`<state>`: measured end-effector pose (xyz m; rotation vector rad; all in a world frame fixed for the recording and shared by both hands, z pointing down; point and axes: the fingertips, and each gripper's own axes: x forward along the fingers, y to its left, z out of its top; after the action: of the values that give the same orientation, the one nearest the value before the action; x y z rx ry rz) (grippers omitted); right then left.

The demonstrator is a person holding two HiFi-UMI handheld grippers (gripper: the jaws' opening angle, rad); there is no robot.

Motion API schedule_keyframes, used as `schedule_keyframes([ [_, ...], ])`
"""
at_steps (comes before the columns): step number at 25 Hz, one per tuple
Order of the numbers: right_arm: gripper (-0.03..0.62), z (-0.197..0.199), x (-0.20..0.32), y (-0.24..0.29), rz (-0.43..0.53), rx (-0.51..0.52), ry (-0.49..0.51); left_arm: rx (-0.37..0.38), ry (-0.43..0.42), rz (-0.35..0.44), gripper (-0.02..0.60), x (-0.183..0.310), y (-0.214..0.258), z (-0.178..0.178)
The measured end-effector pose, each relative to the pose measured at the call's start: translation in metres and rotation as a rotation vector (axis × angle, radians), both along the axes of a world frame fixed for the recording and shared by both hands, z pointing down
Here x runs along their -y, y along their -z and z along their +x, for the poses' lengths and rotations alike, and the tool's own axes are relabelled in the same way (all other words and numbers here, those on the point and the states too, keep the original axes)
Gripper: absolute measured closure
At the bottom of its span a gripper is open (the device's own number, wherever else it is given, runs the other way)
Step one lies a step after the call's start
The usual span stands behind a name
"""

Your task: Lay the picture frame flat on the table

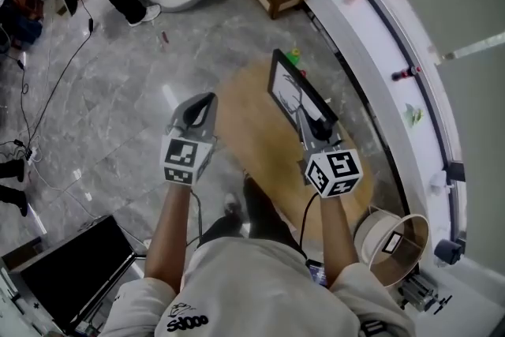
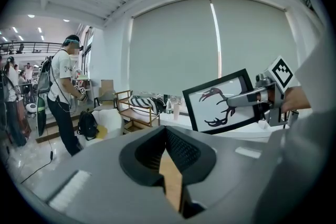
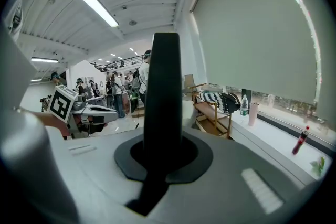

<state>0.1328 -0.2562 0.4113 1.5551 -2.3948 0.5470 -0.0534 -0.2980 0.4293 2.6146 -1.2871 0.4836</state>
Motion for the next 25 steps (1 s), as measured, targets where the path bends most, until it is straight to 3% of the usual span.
schedule_keyframes([
  [19,0.58,0.004,0.052,-0.135,-0.179,0.097,-0.01,0.047,0.035,-0.148,0.571,0.042,-0.12,0.003],
  [25,0.58,0.012,0.06,-0.179,-0.237,0.143,-0.034,0.022,0.069,-0.194,0.571,0.046,-0.162,0.011],
])
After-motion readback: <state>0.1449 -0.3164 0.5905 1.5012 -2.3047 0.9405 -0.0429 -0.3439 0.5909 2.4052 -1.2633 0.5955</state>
